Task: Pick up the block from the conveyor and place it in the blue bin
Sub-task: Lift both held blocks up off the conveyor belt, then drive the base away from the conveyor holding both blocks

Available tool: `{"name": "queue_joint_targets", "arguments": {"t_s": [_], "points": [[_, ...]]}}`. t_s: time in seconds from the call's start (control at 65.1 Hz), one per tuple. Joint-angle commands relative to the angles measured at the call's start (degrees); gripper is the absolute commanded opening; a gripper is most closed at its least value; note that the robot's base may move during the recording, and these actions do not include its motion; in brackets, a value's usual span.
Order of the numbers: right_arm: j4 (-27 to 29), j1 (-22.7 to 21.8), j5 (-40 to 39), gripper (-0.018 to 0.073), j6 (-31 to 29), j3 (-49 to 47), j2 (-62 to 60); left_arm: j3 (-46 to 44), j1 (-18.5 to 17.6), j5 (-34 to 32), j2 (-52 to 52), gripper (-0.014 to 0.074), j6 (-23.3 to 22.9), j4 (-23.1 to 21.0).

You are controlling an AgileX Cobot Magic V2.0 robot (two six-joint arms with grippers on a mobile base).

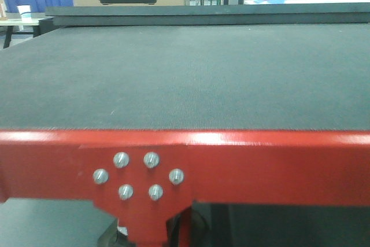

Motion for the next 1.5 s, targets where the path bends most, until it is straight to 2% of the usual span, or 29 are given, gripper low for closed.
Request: {"name": "queue_joint_targets", "arguments": {"t_s": [0.0, 1.489], "points": [[-0.48, -0.16, -1.39, -0.0162, -0.22, 0.15, -0.36, -0.07, -0.07, -0.69, -0.47, -0.0111, -0.11, -0.23], [-0.48, -0.16, -1.39, -0.0162, -0.22, 0.15, -0.36, -0.07, -0.07, -0.69, -0.47, -0.0111, -0.11, -0.23]]}}
